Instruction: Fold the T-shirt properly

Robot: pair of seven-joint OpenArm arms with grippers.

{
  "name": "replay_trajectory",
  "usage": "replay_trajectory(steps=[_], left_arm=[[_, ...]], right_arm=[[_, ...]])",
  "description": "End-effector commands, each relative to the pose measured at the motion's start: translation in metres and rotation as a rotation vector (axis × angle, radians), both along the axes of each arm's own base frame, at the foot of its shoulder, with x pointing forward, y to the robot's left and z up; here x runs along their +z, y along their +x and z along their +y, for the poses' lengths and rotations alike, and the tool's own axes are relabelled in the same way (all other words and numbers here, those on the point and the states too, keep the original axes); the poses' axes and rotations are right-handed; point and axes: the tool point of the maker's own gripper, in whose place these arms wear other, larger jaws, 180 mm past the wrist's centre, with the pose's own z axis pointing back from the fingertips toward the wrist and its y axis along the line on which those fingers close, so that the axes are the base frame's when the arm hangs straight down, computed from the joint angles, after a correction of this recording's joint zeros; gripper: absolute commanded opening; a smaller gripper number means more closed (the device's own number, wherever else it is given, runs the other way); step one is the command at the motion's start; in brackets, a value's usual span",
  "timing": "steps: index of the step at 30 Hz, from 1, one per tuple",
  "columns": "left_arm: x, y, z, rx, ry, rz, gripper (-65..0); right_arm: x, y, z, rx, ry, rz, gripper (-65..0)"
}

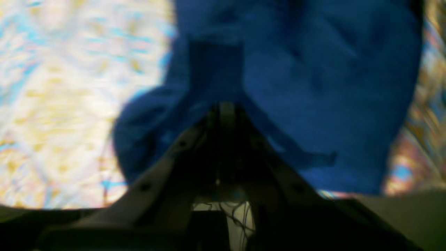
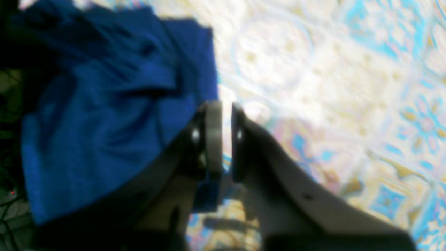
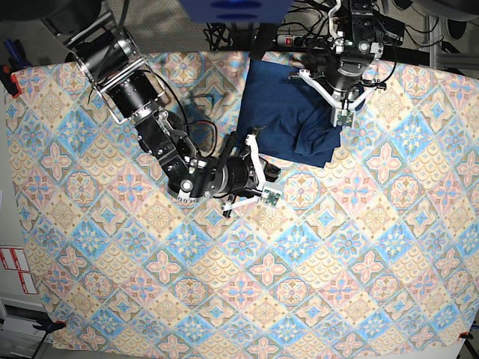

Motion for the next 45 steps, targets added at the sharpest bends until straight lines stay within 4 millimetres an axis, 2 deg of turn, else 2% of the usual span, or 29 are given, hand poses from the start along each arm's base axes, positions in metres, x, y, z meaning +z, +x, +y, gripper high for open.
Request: replay_trajectory(steps=[1, 4, 6, 10, 13, 17, 21, 25, 28, 31, 36, 45], left_arm=[[0.008, 0.009, -0.006, -0.02, -0.009, -0.041, -65.0], [0.015, 0.023, -0.026, -0.078, -0.029, -0.076, -65.0], [0.018, 0.035, -0.027, -0.087, -0.021, -0.098, -65.0], [-0.001, 0.049, -0.026, -0.088, -0.016, -0.064, -65.0], [-0.021, 0.049, -0.027, -0.09, -0.018, 0.017, -65.0], [-0.033, 0.046, -0.025, -0.093, -0.007, 0.054, -65.0], [-0.034, 0.046, 0.0, -0.088, 0.048, 0.056, -65.0], [-0.031, 0.049, 0.039, -0.018, 0.101, 0.05, -65.0], [-0.017, 0.054, 0.061, 0.029, 0.131, 0.013, -65.0], [-0.004, 0.059, 0.072, 0.038, 0.158, -0.025, -65.0], [0.0, 0.061, 0.083, 0.028, 0.19, -0.031, -65.0], [0.014, 0.059, 0.141, 0.176, 0.252, -0.052, -65.0]], right_arm=[[0.019, 0.012, 0.003, 0.0, 0.046, -0.042, -61.2], [0.017, 0.014, -0.003, -0.008, 0.035, -0.042, -61.2], [0.017, 0.014, -0.003, -0.008, 0.035, -0.042, -61.2], [0.013, 0.008, -0.003, -0.009, 0.035, -0.027, -61.2], [0.01, 0.0, -0.001, -0.006, 0.043, -0.017, -61.2], [0.014, 0.001, -0.006, -0.004, 0.04, -0.033, -61.2], [0.016, 0.001, -0.006, -0.002, 0.042, -0.04, -61.2], [0.016, 0.001, -0.006, -0.001, 0.041, -0.041, -61.2], [0.013, 0.0, -0.007, -0.001, 0.036, -0.034, -61.2], [0.011, -0.002, -0.006, 0.004, 0.033, -0.029, -61.2], [0.006, -0.01, -0.005, 0.006, 0.035, -0.01, -61.2], [-0.004, -0.027, -0.004, 0.008, 0.039, 0.027, -61.2]])
